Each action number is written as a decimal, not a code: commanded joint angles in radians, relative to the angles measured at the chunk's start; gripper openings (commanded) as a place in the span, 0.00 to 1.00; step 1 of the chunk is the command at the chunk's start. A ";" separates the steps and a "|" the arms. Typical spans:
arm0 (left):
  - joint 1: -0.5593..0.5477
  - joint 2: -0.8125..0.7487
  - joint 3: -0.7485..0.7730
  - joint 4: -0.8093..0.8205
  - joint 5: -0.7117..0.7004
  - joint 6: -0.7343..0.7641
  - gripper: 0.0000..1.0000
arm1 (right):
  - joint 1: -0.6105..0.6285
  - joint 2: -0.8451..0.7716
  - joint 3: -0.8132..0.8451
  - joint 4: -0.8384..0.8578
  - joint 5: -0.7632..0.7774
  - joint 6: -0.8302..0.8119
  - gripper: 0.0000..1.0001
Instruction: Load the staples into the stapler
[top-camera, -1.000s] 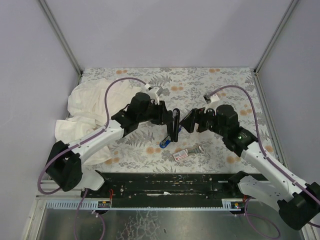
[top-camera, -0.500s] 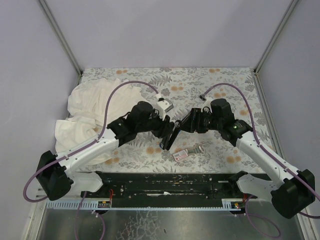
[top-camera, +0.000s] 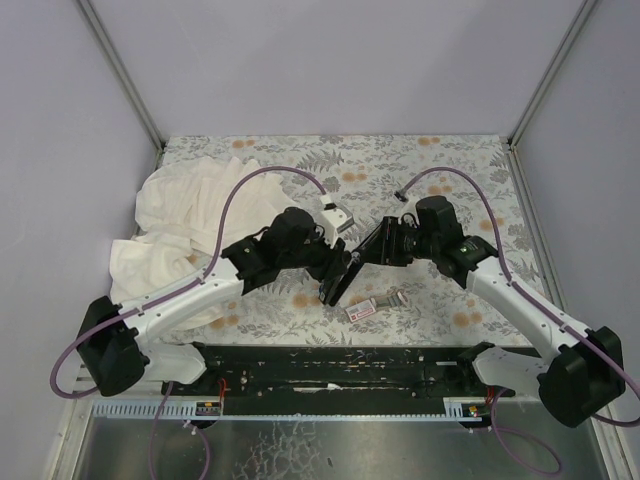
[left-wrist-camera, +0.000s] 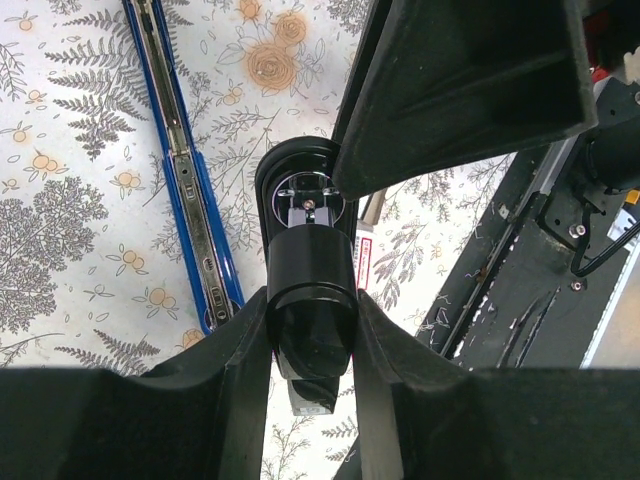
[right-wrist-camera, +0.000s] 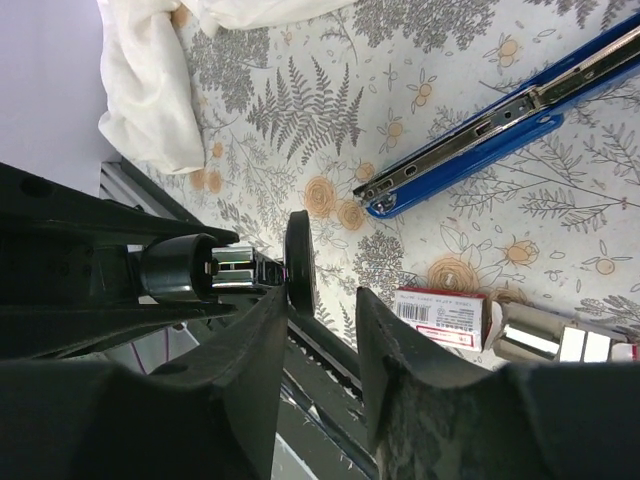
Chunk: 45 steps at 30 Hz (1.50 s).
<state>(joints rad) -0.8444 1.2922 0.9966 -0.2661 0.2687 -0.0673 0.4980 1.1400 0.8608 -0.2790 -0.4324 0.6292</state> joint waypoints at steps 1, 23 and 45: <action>-0.007 -0.006 0.020 0.099 0.046 0.015 0.00 | -0.002 0.027 0.024 0.036 -0.052 0.003 0.37; -0.020 -0.109 -0.168 0.203 -0.161 -0.065 0.01 | -0.216 0.105 0.068 0.133 -0.186 0.026 0.00; -0.019 -0.322 -0.566 0.287 -0.337 -0.376 0.66 | -0.535 0.058 0.338 -0.099 -0.352 -0.086 0.00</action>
<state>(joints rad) -0.8642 1.0374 0.4400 0.0097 -0.0364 -0.3927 -0.0364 1.2350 1.1431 -0.3992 -0.7177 0.5056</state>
